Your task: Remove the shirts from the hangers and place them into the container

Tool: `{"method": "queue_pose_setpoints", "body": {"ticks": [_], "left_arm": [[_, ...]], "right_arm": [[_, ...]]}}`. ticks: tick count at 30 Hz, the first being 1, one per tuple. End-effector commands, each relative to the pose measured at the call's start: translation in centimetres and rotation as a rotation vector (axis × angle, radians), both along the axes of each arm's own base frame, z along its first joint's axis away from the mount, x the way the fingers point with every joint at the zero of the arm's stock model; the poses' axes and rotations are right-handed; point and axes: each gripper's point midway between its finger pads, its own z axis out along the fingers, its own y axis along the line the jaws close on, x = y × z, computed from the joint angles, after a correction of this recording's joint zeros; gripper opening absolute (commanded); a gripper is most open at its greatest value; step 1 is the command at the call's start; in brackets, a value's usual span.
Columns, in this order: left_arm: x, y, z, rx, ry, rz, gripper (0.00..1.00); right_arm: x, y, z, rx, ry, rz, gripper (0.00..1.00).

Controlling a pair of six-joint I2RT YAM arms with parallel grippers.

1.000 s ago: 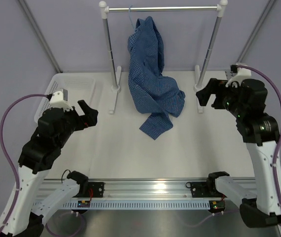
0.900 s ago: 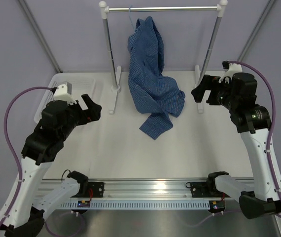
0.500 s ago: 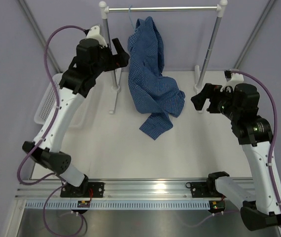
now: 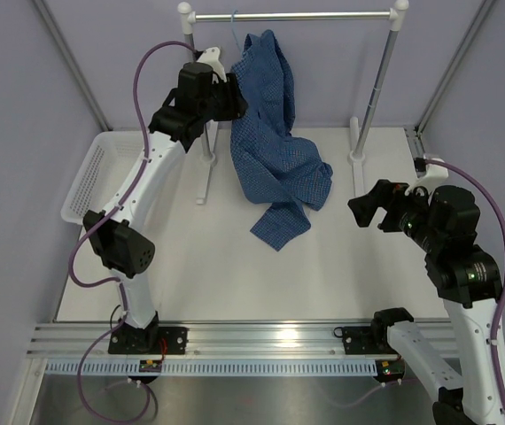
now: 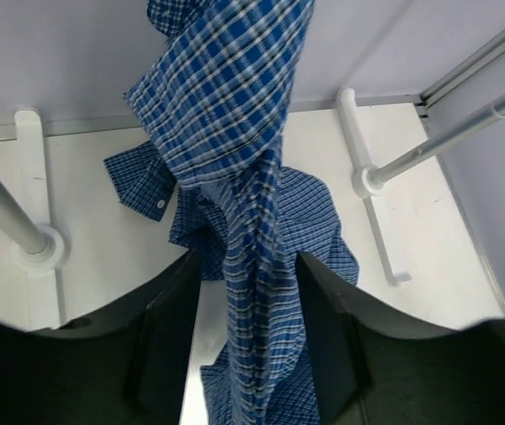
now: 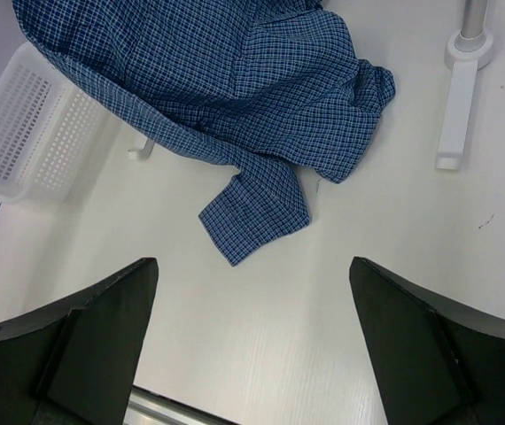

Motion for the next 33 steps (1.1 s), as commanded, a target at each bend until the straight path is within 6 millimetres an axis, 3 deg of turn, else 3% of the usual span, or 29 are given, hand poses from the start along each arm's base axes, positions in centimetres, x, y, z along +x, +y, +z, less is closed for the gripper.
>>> {"method": "queue_pose_setpoints", "body": {"ticks": [1,2,10,12,16,21,25,28,33], "left_arm": [[0.0,-1.4,4.8,-0.034,-0.166,-0.076,0.46],[0.1,-1.5,4.8,-0.031,-0.174,-0.081,0.36],[0.6,-2.3,2.5,0.004,-0.146,-0.111,0.0],[0.3,-2.4,2.6,0.009,-0.15,-0.119,0.0],[-0.5,-2.0,5.0,0.028,-0.216,-0.125,0.0],[-3.7,-0.6,11.6,0.003,-0.382,-0.135,0.0],[-6.1,0.9,15.2,-0.014,-0.481,-0.122,0.0],[-7.7,1.6,16.7,-0.026,-0.515,-0.12,0.0],[-9.1,2.1,17.2,-0.012,-0.541,-0.134,0.0]], "right_arm": [[-0.6,0.1,-0.8,-0.009,0.028,0.01,0.99],[-0.7,0.0,-0.8,-0.012,0.026,0.009,0.99],[-1.1,-0.4,-1.5,-0.041,0.036,0.005,0.99],[-1.1,-0.4,-1.5,-0.05,0.036,0.008,0.99],[-1.2,-0.4,-1.5,-0.055,0.034,0.015,0.99],[-1.3,-0.4,-1.4,-0.064,0.028,0.024,0.99],[-1.5,-0.4,-1.4,-0.075,0.02,0.032,1.0],[-1.6,-0.5,-1.2,-0.087,0.001,0.035,0.99],[-1.7,-0.7,-0.5,-0.101,-0.038,0.039,1.0]]}}
